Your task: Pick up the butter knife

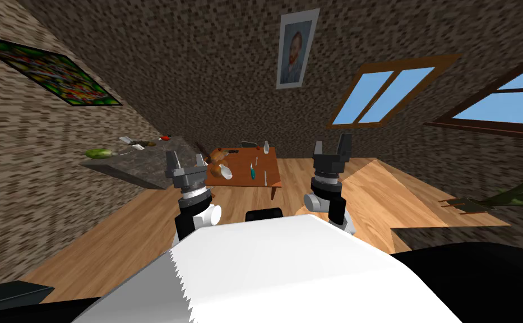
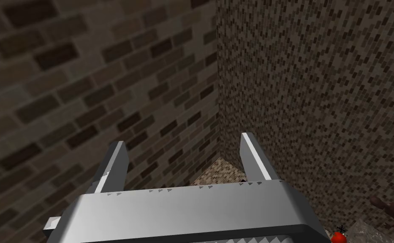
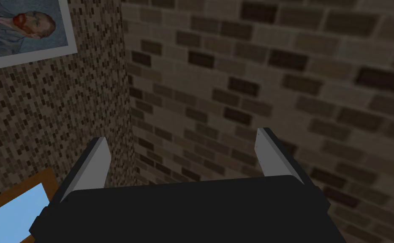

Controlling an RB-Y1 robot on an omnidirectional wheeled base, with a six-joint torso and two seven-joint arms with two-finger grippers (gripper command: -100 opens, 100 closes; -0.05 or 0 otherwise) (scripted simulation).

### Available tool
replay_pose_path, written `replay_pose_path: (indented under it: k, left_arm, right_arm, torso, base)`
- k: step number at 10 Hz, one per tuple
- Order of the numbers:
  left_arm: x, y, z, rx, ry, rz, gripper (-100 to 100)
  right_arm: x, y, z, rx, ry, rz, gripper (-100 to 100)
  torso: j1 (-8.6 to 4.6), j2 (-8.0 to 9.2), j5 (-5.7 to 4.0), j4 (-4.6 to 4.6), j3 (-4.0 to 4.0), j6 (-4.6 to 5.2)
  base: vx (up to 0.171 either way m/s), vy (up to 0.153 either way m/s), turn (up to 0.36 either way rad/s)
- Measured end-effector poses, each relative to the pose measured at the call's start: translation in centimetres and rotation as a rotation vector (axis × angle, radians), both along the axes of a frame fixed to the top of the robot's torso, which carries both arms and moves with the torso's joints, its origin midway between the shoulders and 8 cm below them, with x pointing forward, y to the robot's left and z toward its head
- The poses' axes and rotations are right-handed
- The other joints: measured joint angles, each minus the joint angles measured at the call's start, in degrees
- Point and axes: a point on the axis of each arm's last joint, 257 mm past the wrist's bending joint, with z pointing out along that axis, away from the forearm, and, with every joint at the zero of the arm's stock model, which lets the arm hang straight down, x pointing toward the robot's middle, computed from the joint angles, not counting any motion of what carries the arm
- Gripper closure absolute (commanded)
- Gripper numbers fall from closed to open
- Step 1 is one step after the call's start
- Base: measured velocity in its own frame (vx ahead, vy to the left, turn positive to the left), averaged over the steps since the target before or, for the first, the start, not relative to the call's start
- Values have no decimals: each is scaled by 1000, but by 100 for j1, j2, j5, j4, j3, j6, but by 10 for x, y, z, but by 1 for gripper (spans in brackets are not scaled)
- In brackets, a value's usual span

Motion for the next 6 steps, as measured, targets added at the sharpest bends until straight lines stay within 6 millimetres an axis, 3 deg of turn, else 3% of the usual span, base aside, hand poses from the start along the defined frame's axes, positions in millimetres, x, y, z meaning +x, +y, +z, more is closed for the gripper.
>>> replay_pose_path:
  k: [4,6]
  left_arm:
    - [0,0,0,0,0,0,0]
    - [0,0,0,0,0,0,0]
  right_arm:
    - [9,21,-22,-138,65,-18,-100]
    - [19,35,-45,-233,109,-33,-100]
  torso:
    - [8,5,2,1,3,-2]
    - [9,5,2,1,3,-2]
  base:
    - [-14,20,202]
    - [-19,28,292]
